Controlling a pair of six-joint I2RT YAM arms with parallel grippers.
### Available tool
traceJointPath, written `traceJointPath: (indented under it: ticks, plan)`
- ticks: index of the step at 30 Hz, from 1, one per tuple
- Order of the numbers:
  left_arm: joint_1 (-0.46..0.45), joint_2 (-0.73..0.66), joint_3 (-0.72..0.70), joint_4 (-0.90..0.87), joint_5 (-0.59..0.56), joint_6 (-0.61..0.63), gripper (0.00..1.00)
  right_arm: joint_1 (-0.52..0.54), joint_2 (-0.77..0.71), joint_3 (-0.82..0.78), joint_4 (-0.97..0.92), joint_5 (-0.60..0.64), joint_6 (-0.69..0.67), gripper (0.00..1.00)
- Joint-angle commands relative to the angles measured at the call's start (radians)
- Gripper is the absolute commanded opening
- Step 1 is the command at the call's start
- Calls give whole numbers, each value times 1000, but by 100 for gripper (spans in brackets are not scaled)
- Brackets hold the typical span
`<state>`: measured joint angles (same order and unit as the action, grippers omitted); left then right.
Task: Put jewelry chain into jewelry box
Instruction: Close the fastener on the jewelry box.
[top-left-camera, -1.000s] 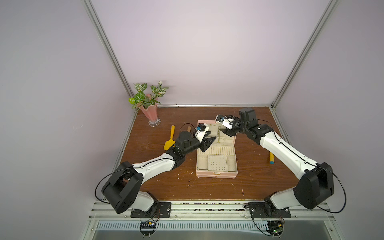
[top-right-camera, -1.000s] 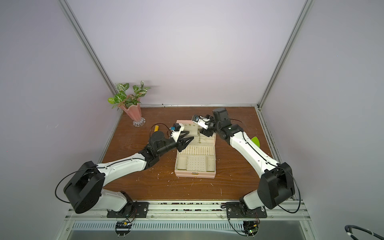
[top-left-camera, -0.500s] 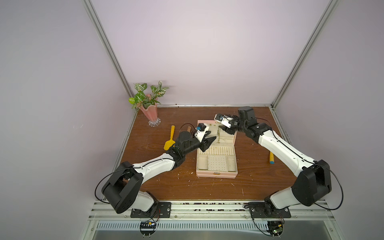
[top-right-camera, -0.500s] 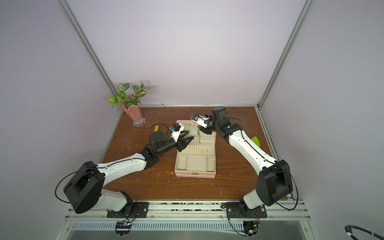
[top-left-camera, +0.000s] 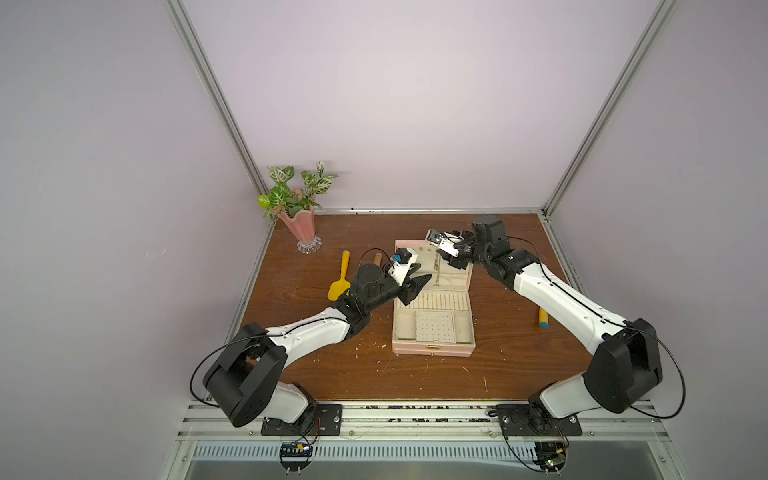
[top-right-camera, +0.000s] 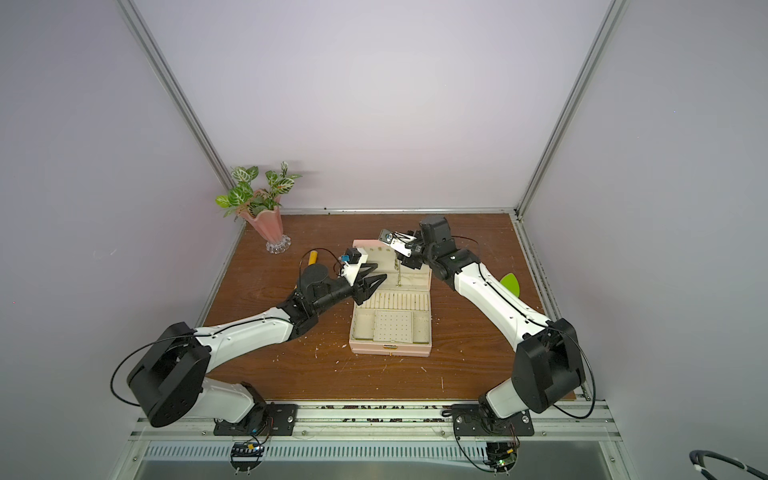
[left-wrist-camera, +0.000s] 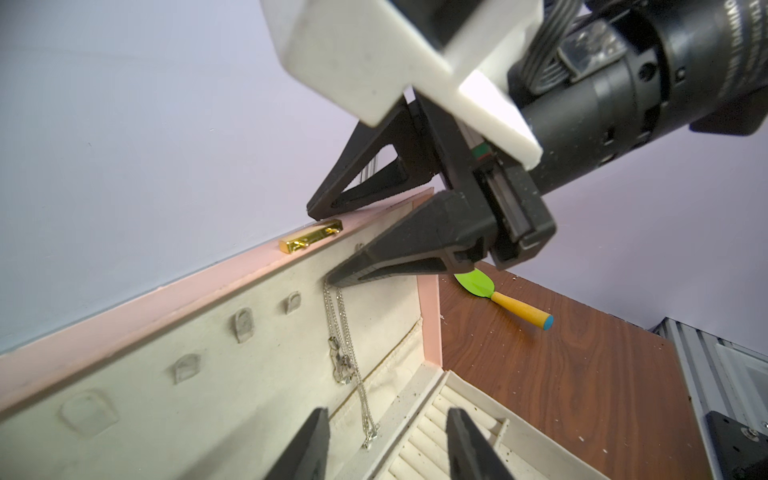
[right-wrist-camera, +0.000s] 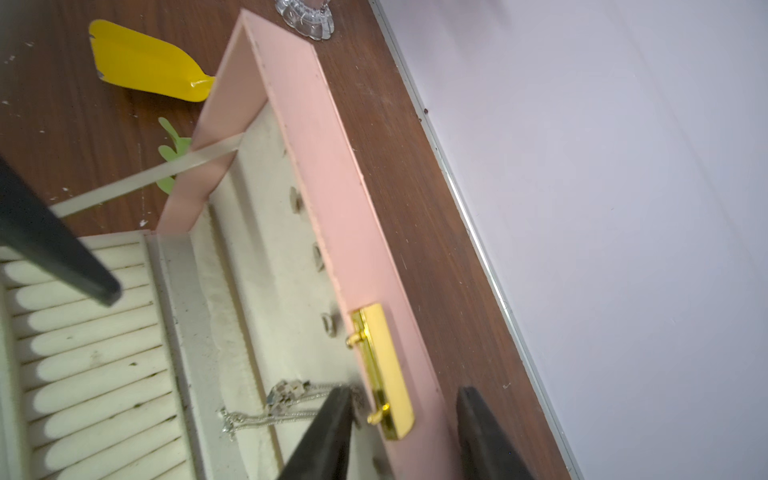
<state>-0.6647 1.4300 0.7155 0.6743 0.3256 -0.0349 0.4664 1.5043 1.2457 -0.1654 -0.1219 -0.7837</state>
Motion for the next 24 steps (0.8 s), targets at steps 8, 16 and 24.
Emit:
traceJointPath:
  ticks: [8, 16, 24]
  plan:
    - [11, -40, -31, 21, -31, 22, 49, 26, -37, -69, 76, 92, -48, 35]
    - [13, -53, -44, 24, -37, 23, 49, 60, -63, -161, 153, 156, -86, 29]
    - [13, -82, -51, -11, -59, 53, 49, 69, -93, -191, 198, 170, -88, 29]
